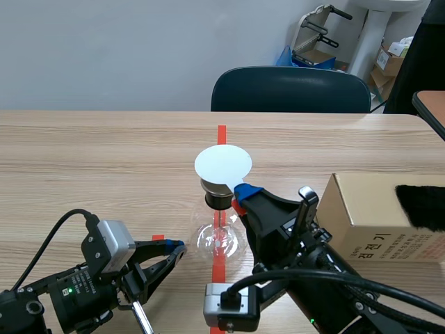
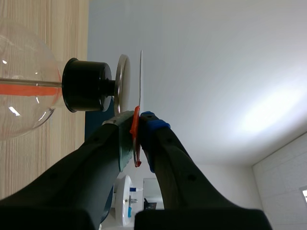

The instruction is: Do the electroscope experiment

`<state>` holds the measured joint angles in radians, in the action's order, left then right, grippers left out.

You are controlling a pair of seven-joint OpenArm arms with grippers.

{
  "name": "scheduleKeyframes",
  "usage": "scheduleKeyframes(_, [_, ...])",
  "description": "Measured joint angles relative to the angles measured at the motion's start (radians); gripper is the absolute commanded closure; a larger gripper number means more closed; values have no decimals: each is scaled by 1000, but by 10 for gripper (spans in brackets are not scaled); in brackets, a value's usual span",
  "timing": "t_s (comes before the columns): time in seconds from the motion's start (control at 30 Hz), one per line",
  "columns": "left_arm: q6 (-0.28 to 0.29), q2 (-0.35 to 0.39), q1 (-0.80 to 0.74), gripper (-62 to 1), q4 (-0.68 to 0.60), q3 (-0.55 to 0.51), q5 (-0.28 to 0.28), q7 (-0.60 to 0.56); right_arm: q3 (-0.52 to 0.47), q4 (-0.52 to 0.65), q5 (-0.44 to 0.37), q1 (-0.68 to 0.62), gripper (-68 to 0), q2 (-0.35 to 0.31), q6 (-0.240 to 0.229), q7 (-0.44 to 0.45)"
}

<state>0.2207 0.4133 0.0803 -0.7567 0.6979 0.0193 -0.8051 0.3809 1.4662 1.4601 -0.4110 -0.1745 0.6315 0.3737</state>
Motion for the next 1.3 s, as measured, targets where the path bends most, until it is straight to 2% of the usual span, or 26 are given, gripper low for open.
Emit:
scheduleKeyframes(1.07, [0,0,0,-31,0,0,0,0,0,0,0,0,-15,0,0,-2])
scheduleKeyframes(1.17, [0,0,0,-31,0,0,0,0,0,0,0,0,-15,0,0,-40])
scheduleKeyframes(1.3, [0,0,0,-31,0,0,0,0,0,0,0,0,-15,0,0,-164])
